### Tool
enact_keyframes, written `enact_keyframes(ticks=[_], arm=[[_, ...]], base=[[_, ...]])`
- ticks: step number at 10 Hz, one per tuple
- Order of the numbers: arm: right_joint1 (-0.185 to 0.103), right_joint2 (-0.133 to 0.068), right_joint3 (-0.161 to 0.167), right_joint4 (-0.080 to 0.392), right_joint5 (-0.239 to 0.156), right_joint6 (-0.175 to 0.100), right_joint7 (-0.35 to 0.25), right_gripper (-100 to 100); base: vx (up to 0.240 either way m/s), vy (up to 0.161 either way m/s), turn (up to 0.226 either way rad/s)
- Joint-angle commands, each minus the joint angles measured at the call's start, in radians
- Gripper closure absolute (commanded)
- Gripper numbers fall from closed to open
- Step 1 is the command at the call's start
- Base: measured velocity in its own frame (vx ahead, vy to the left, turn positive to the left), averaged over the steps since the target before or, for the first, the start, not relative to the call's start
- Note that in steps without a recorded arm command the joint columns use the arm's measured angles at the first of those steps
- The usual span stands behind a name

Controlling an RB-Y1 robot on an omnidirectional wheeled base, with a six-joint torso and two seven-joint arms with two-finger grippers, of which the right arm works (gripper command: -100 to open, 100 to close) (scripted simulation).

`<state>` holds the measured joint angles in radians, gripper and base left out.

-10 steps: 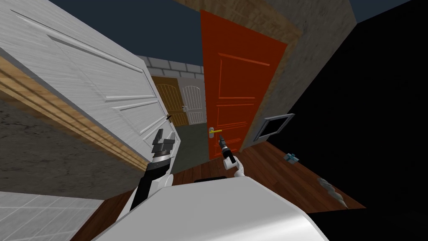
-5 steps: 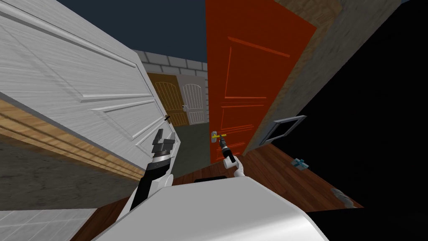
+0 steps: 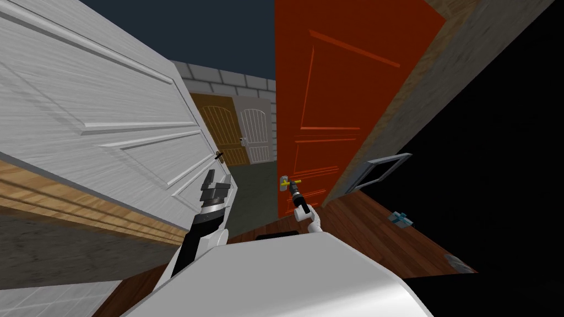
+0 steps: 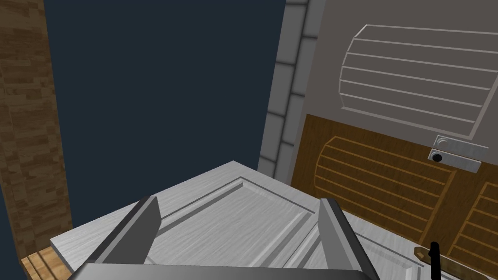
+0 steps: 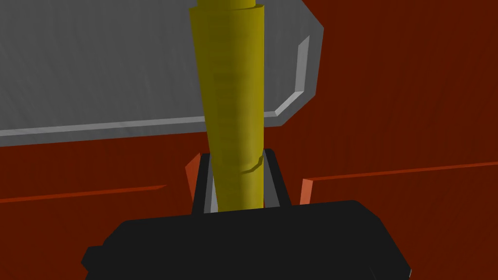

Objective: Push the door open

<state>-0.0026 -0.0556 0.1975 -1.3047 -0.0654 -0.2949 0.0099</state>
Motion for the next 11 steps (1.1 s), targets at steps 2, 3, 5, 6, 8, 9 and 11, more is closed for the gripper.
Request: enact_keyframes(ticks=[2,3,5,6,8,9,11], arm=[[0.003,0.000,0.001,0.002,0.000,0.001,0.000,100],[0.003,0.000,0.001,0.002,0.000,0.001,0.000,100],[0.002,-0.004,-0.010,0.007,-0.001,0.004,0.002,100],[0.001,-0.005,-0.014,0.008,-0.001,0.004,0.003,100],[-0.004,-0.009,-0.034,0.013,-0.003,0.005,0.007,100],[-0.008,-0.011,-0.048,0.017,-0.004,0.005,0.009,100],[-0.013,-0.014,-0.070,0.023,-0.006,0.006,0.014,100]], base=[[-0.021,-0.005,0.002],[-0.010,-0.001,-0.003],[0.045,0.025,-0.019],[0.143,0.059,-0.050],[0.169,0.072,-0.043],[0.162,0.077,-0.069],[0.168,0.088,-0.049]])
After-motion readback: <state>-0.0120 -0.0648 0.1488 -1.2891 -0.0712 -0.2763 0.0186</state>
